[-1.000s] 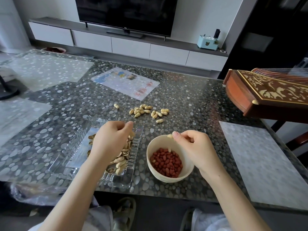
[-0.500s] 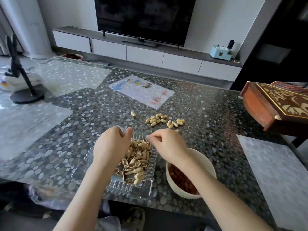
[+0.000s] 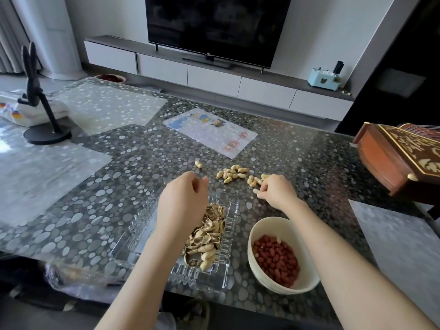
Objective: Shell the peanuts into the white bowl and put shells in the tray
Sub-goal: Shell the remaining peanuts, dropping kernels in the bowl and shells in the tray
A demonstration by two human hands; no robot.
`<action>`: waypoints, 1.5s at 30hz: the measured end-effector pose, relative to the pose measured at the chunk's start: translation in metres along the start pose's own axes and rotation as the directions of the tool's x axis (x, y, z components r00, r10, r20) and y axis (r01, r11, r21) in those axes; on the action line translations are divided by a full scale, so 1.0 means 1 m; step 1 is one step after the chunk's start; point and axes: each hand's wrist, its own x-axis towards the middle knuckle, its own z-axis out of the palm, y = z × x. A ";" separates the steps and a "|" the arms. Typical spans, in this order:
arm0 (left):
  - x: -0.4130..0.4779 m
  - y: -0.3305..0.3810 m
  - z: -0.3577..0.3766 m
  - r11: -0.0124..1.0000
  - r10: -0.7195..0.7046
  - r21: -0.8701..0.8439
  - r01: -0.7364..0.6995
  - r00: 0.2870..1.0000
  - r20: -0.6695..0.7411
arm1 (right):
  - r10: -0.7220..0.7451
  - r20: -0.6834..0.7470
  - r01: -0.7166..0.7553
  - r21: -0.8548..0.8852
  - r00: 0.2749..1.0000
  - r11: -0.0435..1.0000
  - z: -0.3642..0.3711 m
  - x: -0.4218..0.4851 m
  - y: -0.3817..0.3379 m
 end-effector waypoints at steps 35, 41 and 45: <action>-0.071 0.065 0.033 0.691 0.415 -0.722 -0.035 0.838 0.356 | -0.263 -0.258 0.364 0.757 0.930 0.543 -0.051 -0.189 -0.006; -0.077 0.071 0.039 0.690 0.368 -0.723 -0.038 0.879 0.304 | -0.135 -0.371 0.382 0.745 0.919 0.547 -0.044 -0.188 -0.017; -0.077 0.074 0.038 0.733 0.361 -0.677 -0.065 0.881 0.306 | -0.083 -0.454 0.406 0.681 0.887 0.610 -0.040 -0.186 -0.019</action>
